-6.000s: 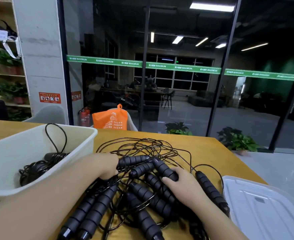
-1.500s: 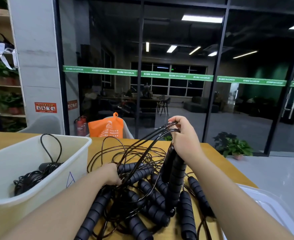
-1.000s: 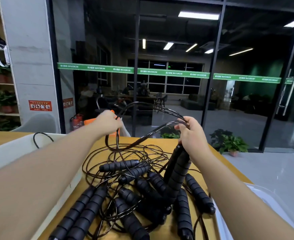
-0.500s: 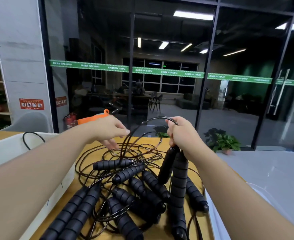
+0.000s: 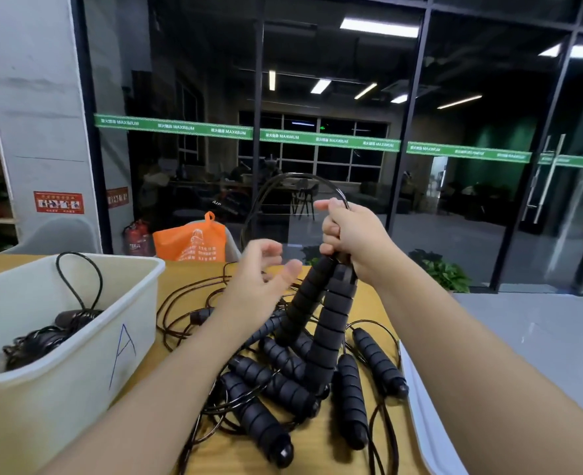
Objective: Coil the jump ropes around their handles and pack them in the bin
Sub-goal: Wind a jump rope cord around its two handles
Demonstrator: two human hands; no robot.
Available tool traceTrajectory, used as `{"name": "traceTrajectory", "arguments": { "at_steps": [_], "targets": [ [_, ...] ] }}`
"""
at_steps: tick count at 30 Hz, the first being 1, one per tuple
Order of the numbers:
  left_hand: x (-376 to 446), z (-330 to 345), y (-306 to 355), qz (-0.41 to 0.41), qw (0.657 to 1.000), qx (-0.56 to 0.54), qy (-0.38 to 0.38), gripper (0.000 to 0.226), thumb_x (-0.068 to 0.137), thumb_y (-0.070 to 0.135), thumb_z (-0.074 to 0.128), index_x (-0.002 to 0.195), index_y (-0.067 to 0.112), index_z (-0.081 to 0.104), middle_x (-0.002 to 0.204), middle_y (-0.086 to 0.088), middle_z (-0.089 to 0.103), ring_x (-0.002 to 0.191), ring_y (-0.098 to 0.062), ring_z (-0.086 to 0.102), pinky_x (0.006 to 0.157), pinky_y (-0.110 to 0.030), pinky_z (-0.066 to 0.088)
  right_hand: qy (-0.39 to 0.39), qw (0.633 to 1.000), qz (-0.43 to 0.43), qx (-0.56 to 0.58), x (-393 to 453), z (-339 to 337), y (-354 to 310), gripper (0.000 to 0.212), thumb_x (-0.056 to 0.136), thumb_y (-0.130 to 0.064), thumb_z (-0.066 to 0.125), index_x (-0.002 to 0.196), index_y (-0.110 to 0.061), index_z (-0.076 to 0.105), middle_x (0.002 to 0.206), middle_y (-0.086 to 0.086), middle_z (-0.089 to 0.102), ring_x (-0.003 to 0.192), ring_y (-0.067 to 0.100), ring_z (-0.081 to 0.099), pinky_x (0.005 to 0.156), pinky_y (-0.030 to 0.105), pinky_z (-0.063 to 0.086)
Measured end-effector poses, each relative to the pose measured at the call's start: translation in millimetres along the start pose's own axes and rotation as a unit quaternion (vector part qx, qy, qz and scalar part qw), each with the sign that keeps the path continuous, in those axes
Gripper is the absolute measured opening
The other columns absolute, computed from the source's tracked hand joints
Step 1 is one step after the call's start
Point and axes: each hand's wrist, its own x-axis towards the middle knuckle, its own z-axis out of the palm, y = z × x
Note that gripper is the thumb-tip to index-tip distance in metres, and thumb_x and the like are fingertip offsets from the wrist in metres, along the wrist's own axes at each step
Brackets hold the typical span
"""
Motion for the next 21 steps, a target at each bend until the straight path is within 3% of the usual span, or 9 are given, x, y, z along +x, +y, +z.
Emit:
{"name": "traceTrajectory", "arguments": {
  "at_steps": [2,4,8,11,15,18,21],
  "targets": [
    [-7,9,-4,-0.027,0.996,-0.017,-0.078,0.097,0.061,0.078,0.058,0.138,0.026,0.03,0.136,0.016,0.038,0.128,-0.001,0.039,0.101,-0.02,0.034,-0.01,1.0,-0.003,0.017,-4,5,0,0.029,0.106,-0.026,0.033,0.109,-0.01,0.057,0.052,-0.003,0.029,0.045,0.01,0.022,0.043,0.022,0.029],
    [-16,18,-6,-0.046,0.991,0.016,-0.126,0.11,0.056,0.077,0.065,0.145,0.031,0.018,0.136,0.021,0.031,0.129,0.0,0.032,0.106,-0.025,0.029,-0.015,0.999,0.0,0.034,-9,9,3,0.031,0.106,-0.028,0.033,0.112,-0.01,0.057,0.052,-0.003,0.031,0.044,0.01,0.024,0.044,0.022,0.03],
    [-30,31,-13,-0.074,0.99,0.036,-0.117,0.1,0.067,0.039,0.082,0.142,0.041,0.015,0.123,0.026,0.039,0.116,0.0,0.041,0.094,-0.02,0.034,0.01,0.997,-0.013,0.071,-15,12,18,0.033,0.106,-0.031,0.031,0.107,-0.012,0.058,0.049,-0.004,0.035,0.038,0.008,0.027,0.043,0.022,0.034],
    [-38,34,-22,-0.09,0.988,0.06,-0.112,0.101,0.067,0.036,0.081,0.141,0.042,0.013,0.123,0.024,0.039,0.116,-0.002,0.042,0.094,-0.022,0.035,0.039,0.995,-0.024,0.093,-20,11,30,0.034,0.106,-0.032,0.031,0.104,-0.013,0.059,0.053,-0.003,0.041,0.04,0.008,0.031,0.049,0.024,0.04],
    [-47,40,-24,-0.093,0.991,0.065,-0.072,0.074,0.074,0.03,0.076,0.131,0.036,0.03,0.112,0.021,0.05,0.109,-0.007,0.051,0.086,-0.025,0.04,0.061,0.993,-0.022,0.102,-27,9,33,0.033,0.105,-0.033,0.033,0.106,-0.014,0.06,0.058,-0.002,0.051,0.048,0.009,0.046,0.059,0.026,0.047],
    [-52,44,-24,-0.096,0.993,0.073,-0.012,0.064,0.074,0.027,0.075,0.124,0.035,0.037,0.105,0.018,0.055,0.099,-0.008,0.055,0.08,-0.027,0.044,0.063,0.997,-0.026,0.039,-31,11,34,0.025,0.104,-0.033,0.039,0.103,-0.019,0.06,0.073,-0.002,0.064,0.066,0.012,0.059,0.068,0.028,0.05],
    [-53,46,-22,-0.115,0.992,0.035,0.046,0.055,0.073,0.025,0.076,0.115,0.031,0.041,0.1,0.015,0.058,0.091,-0.008,0.058,0.077,-0.031,0.049,0.03,0.995,-0.068,-0.065,-45,4,49,0.021,0.101,-0.035,0.044,0.11,-0.02,0.056,0.096,-0.006,0.065,0.086,0.008,0.063,0.071,0.022,0.05]
  ]
}}
